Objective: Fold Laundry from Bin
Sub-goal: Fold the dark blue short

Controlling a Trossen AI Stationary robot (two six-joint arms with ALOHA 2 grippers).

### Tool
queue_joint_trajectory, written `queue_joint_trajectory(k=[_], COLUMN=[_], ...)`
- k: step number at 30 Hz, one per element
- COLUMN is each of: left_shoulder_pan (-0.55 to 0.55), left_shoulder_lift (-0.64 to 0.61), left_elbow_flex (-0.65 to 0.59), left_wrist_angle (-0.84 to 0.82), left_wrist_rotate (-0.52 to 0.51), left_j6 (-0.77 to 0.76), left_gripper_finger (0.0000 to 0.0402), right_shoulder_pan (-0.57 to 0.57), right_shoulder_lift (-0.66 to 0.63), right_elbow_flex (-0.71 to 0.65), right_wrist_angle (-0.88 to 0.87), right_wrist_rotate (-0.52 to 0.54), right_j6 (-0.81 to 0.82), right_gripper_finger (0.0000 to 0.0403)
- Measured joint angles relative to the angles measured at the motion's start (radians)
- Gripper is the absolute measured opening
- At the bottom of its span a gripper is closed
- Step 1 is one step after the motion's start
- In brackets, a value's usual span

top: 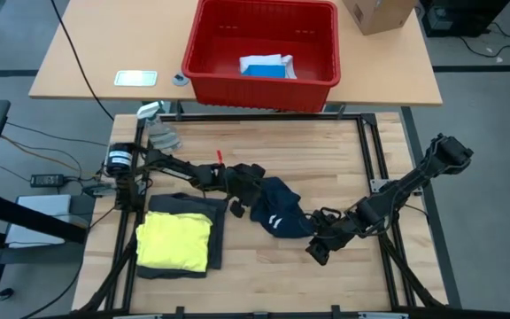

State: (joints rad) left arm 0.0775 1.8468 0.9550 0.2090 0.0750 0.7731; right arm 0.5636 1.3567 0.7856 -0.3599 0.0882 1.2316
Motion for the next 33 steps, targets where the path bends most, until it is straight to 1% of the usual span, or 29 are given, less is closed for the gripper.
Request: queue_joint_trajectory(k=[3, 8, 14, 17, 20, 21, 22, 25, 27, 29, 31, 33], left_shoulder_pan=[0.0, 0.004, 0.001, -0.014, -0.033, -0.039, -0.046, -0.061, -0.071, -0.077, -0.082, -0.084], left_shoulder_lift=[0.02, 0.045, 0.092, 0.096, 0.088, 0.084, 0.076, 0.026, -0.016, -0.054, -0.08, -0.093], left_elbow_flex=[0.0, 0.0, 0.01, 0.009, 0.01, 0.016, 0.028, 0.087, 0.145, 0.21, 0.271, 0.311], left_wrist_angle=[0.067, 0.078, 0.122, 0.117, 0.106, 0.079, 0.047, -0.114, -0.262, -0.455, -0.597, -0.707], left_wrist_rotate=[-0.024, -0.026, -0.027, -0.033, -0.061, -0.067, -0.079, -0.082, -0.081, -0.074, -0.03, 0.035], left_j6=[0.005, 0.071, 0.078, 0.034, -0.04, -0.067, -0.094, -0.169, -0.244, -0.346, -0.441, -0.51], left_gripper_finger=[0.0144, 0.0144, 0.014, 0.0112, 0.0049, 0.0026, 0.0014, 0.0005, 0.0003, 0.0002, 0.0002, 0.0002], right_shoulder_pan=[0.0, 0.0, -0.022, -0.046, -0.07, -0.078, -0.086, -0.109, -0.125, -0.14, -0.156, -0.177], right_shoulder_lift=[0.0, 0.0, 0.0, 0.0, 0.0, 0.0, 0.0, 0.0, 0.0, 0.0, 0.0, 0.0], right_elbow_flex=[0.0, 0.0, 0.0, 0.0, 0.0, 0.0, 0.0, 0.0, 0.0, 0.0, 0.0, -0.006], right_wrist_angle=[0.001, -0.013, -0.051, -0.075, -0.1, -0.099, -0.1, -0.089, -0.092, -0.099, -0.122, -0.137], right_wrist_rotate=[-0.004, -0.004, -0.003, 0.002, 0.024, 0.024, 0.024, 0.001, -0.018, -0.021, 0.007, 0.042], right_j6=[0.0, -0.043, -0.113, -0.134, -0.136, -0.136, -0.133, -0.097, -0.077, -0.077, -0.08, -0.057], right_gripper_finger=[0.0157, 0.0157, 0.0157, 0.0157, 0.0157, 0.0157, 0.0157, 0.0157, 0.0157, 0.0157, 0.0157, 0.0157])
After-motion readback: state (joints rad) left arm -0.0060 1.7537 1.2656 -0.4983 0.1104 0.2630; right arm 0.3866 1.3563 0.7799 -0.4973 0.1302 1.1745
